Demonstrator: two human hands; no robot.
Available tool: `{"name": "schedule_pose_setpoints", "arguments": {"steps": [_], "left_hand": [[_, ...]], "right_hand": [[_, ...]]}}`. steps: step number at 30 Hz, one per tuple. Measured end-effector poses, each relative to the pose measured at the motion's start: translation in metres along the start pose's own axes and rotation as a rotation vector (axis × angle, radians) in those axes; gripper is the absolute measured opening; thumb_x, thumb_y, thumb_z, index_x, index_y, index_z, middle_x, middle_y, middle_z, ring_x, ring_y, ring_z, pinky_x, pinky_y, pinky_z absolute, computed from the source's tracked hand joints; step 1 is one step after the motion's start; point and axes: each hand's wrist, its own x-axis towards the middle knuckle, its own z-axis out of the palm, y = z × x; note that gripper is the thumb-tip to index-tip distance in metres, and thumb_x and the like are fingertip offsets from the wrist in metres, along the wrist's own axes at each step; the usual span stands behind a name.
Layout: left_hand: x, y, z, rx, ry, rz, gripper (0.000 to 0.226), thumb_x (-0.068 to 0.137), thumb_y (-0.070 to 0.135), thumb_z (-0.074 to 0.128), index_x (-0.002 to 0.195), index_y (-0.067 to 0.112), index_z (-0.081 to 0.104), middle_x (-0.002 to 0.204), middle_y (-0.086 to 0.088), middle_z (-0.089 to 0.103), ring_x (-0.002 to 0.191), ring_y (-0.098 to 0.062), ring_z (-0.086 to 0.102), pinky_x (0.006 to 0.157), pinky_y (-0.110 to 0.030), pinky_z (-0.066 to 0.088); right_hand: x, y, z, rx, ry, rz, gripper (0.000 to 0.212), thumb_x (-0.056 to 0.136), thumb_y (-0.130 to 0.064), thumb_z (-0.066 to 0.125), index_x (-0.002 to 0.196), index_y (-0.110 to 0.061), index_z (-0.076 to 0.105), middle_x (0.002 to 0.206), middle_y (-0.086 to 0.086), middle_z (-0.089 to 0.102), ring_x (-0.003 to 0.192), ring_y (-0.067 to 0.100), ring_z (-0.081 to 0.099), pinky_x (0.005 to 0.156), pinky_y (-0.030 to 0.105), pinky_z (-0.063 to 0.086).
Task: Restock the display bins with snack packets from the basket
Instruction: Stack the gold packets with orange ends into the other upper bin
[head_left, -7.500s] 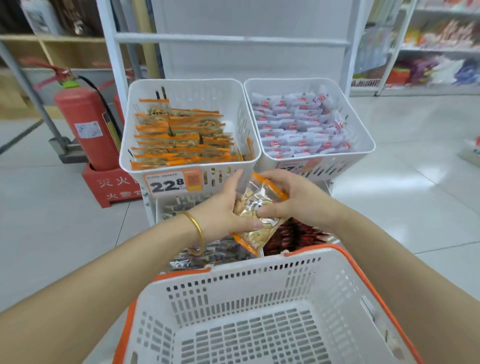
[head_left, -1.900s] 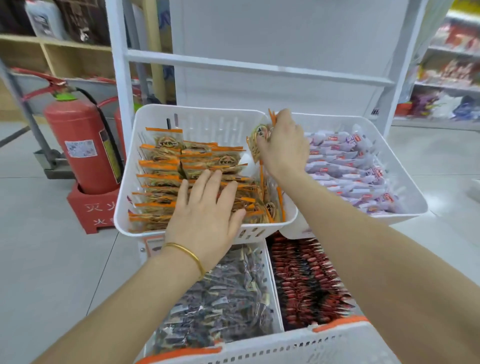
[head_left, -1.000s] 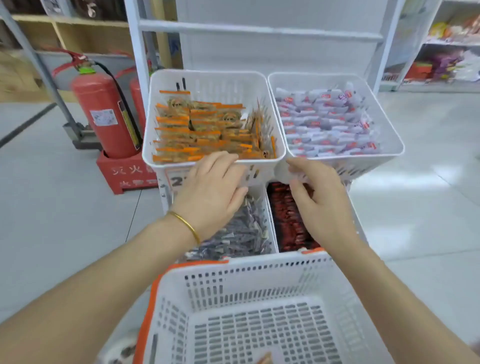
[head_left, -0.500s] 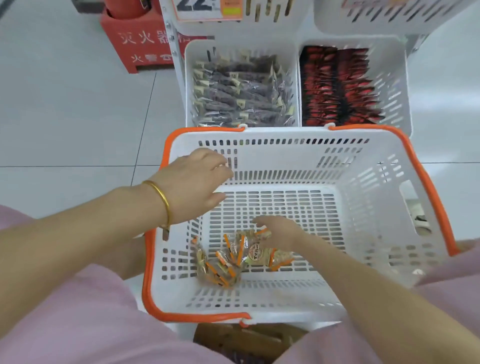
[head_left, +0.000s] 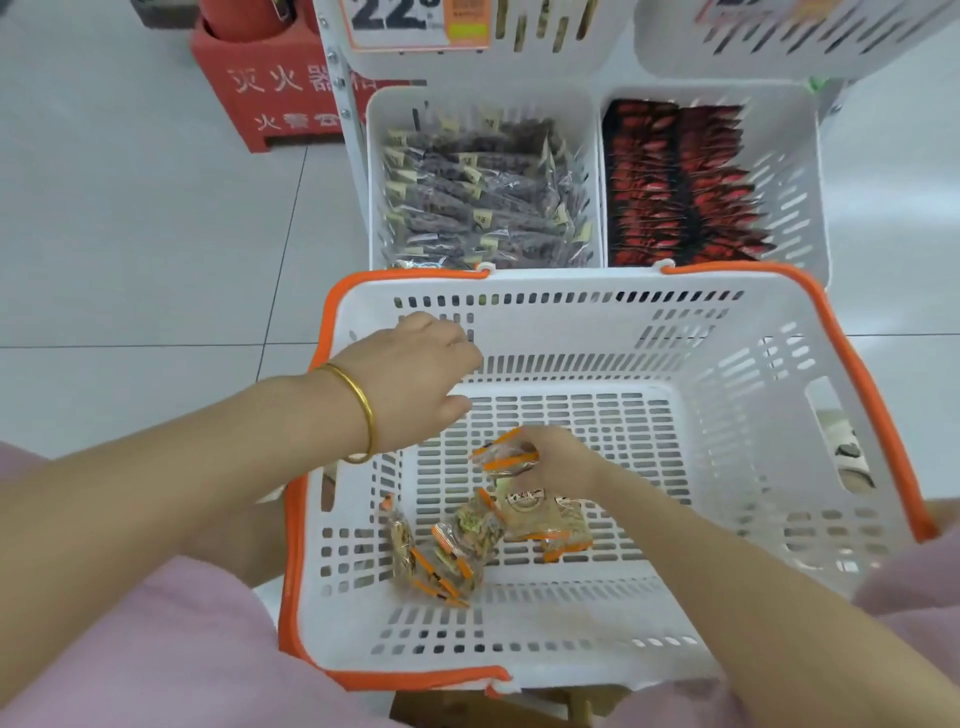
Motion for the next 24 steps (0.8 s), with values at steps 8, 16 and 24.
{"name": "schedule_pose_setpoints", "arguments": {"steps": [8, 16, 24], "left_hand": [[0.029, 0.02, -0.038, -1.093, 0.095, -0.338, 0.039, 0.099, 0.037, 0.039, 0.128, 0.011, 0.044, 0.12, -0.013, 0.058, 0.1, -0.024, 0.061, 0.091, -0.04, 0.049], [0.044, 0.048, -0.095, -1.664, 0.322, -0.181, 0.016, 0.099, 0.018, 0.046, 0.085, 0.011, 0.052, 0.078, -0.004, 0.062, 0.068, -0.016, 0.062, 0.069, -0.029, 0.057], [0.073, 0.034, -0.109, -1.668, 0.501, -0.26, 0.017, 0.102, 0.022, 0.036, 0.093, 0.011, 0.046, 0.089, -0.012, 0.047, 0.081, -0.024, 0.052, 0.078, -0.044, 0.054]], "right_hand": [[-0.074, -0.083, -0.128, 0.503, 0.347, -0.158, 0.027, 0.071, -0.009, 0.08, 0.09, -0.018, 0.063, 0.09, 0.005, 0.068, 0.082, 0.025, 0.066, 0.077, 0.04, 0.054], [-0.117, -0.116, -0.178, 0.538, 0.585, -0.179, 0.036, 0.072, -0.024, 0.081, 0.085, -0.016, 0.048, 0.093, 0.009, 0.064, 0.089, 0.025, 0.066, 0.083, 0.044, 0.056], [-0.131, -0.122, -0.218, 0.582, 0.504, -0.259, 0.018, 0.09, -0.015, 0.061, 0.074, -0.013, 0.052, 0.073, 0.007, 0.059, 0.069, 0.021, 0.061, 0.067, 0.037, 0.058]]}}
